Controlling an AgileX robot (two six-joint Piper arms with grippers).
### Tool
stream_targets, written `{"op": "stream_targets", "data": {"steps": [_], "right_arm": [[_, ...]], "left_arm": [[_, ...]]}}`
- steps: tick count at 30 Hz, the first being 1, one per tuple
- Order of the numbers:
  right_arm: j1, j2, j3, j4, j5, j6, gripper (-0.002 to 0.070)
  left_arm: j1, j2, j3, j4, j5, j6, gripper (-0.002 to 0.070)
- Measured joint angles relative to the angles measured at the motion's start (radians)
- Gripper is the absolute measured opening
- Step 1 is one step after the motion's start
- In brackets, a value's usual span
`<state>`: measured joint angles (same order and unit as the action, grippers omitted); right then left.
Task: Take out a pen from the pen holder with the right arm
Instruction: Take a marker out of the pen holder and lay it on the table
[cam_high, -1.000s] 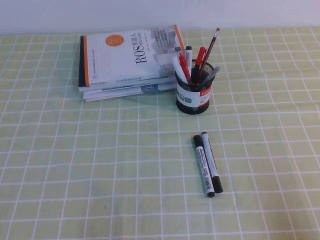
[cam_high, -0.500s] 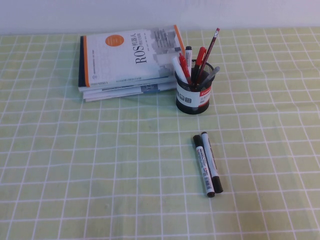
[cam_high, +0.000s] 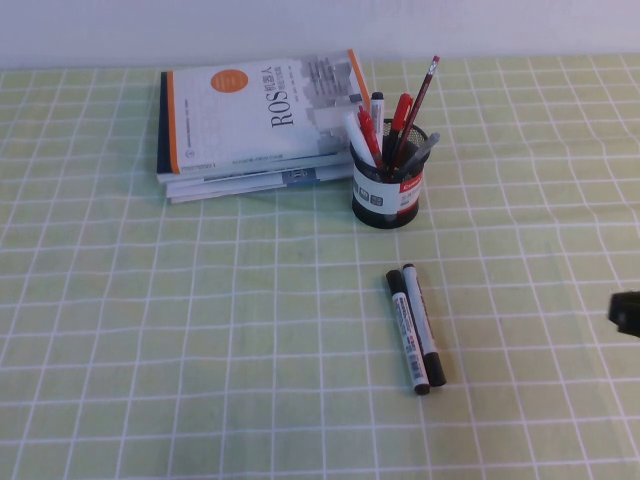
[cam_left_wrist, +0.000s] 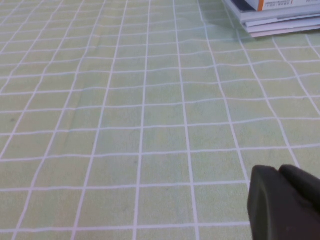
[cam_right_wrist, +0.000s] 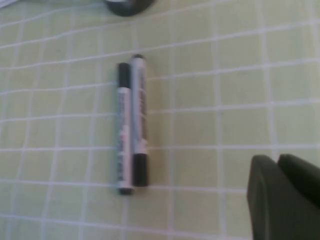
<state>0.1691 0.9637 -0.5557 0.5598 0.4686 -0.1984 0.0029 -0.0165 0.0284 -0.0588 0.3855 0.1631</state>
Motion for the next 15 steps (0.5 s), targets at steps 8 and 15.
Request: {"op": "stream_targets", "data": {"steps": [8,15], "right_arm": [[0.293,0.251,-0.149,0.034,-0.184,0.000,-0.0012],[0.384,0.403,-0.247,0.058,-0.278,0.000,0.0020]], "left_arm": [[0.000,0.000,0.000,0.000,0.000,0.000,-0.0005],[0.000,0.000,0.000,0.000,0.000,0.000,-0.0005]]}}
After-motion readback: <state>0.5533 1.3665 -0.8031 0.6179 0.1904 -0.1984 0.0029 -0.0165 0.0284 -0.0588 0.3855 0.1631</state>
